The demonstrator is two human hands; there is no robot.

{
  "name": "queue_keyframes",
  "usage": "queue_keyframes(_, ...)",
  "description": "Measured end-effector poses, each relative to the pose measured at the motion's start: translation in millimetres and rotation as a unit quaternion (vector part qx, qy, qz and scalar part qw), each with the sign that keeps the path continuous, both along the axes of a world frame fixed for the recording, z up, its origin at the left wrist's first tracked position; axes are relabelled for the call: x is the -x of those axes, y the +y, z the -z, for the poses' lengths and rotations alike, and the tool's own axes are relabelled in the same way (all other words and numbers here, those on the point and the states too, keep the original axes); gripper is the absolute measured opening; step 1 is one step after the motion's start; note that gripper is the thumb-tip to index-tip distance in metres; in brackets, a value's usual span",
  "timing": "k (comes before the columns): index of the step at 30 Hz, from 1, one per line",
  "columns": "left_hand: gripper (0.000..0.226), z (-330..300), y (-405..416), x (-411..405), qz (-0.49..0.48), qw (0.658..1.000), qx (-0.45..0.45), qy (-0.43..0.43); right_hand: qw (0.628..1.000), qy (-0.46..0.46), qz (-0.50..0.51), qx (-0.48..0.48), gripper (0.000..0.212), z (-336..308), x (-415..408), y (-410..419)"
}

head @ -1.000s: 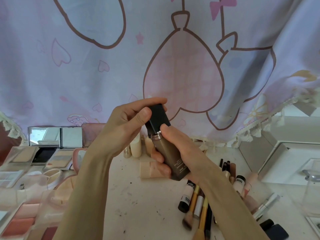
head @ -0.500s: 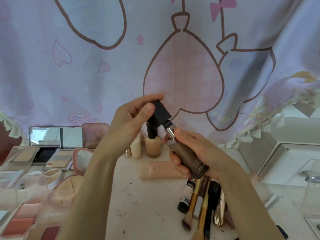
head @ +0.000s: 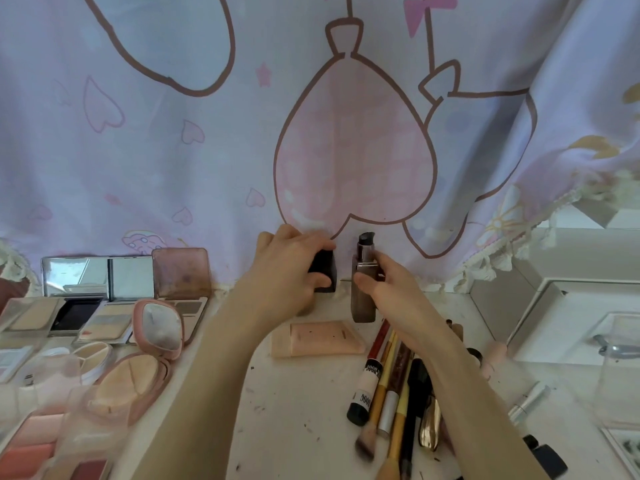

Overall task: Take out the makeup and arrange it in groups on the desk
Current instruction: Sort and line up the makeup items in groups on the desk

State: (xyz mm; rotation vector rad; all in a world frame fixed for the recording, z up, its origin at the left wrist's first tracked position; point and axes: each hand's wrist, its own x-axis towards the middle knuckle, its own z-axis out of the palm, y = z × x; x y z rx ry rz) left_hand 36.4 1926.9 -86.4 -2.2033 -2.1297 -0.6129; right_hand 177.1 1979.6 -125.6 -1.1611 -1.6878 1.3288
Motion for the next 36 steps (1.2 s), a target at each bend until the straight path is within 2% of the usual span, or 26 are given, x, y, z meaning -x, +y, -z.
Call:
queue_keyframes(4,0.043,18,9,-11,-0.002,0.994,0.010,0.110,0.998,-0.017,0.018,-0.050,0.044,4,1,0)
queue_keyframes(7,0.041,30,13,-16,-0.008,0.990,0.003,0.140,0.998,-0.017,0.020,-0.054,0.046,8,0,2)
queue_keyframes(10,0.035,36,16,-21,-0.003,0.990,-0.008,0.137,0.999,-0.021,0.016,-0.046,0.046,12,-1,5)
queue_keyframes(16,0.032,43,17,-29,-0.001,0.997,0.027,0.077,0.999,-0.028,0.000,-0.038,0.047,18,-3,9)
queue_keyframes(23,0.023,54,21,-29,-0.025,0.995,0.049,0.079,1.000,-0.007,-0.004,-0.010,0.041,21,-7,15)
queue_keyframes(31,0.028,55,19,-31,-0.062,0.997,0.015,0.041,1.000,-0.011,-0.009,-0.025,0.049,24,-8,15)
queue_keyframes(36,0.030,56,21,-29,-0.065,0.996,0.022,0.054,0.998,-0.056,0.004,-0.020,0.039,26,-7,17)
